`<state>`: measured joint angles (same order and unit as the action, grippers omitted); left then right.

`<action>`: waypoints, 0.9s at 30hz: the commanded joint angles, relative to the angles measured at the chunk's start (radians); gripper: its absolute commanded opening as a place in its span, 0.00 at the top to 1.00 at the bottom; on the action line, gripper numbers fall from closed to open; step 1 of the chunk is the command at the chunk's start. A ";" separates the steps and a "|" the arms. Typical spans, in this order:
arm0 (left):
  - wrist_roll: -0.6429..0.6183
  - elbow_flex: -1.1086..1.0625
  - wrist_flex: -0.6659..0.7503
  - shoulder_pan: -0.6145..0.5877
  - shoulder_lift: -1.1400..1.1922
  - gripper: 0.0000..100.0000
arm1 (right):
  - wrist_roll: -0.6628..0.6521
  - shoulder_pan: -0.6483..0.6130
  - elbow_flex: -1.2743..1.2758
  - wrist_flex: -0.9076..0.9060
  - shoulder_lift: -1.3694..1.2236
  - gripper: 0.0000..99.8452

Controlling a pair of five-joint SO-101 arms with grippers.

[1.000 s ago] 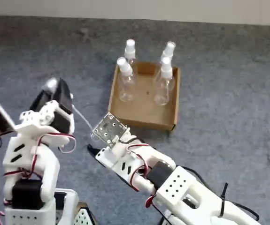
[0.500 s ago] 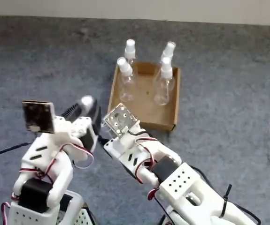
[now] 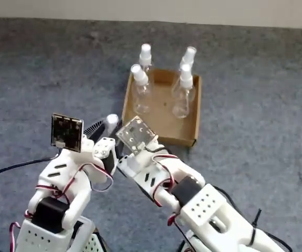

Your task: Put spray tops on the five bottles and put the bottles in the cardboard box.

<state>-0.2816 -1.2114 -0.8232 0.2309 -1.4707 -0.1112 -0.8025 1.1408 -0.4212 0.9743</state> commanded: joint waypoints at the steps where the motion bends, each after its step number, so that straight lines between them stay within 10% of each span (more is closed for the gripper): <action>1: 0.017 -0.004 -0.003 0.010 0.008 1.00 | 0.014 0.027 -0.045 0.033 0.171 1.00; 27: 0.018 0.018 -0.018 0.036 0.001 0.98 | 0.175 0.153 0.039 0.131 0.240 1.00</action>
<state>-0.2770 -1.2236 -0.8401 0.2831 -1.4523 0.0514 -0.6598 1.2098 -0.3199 1.1876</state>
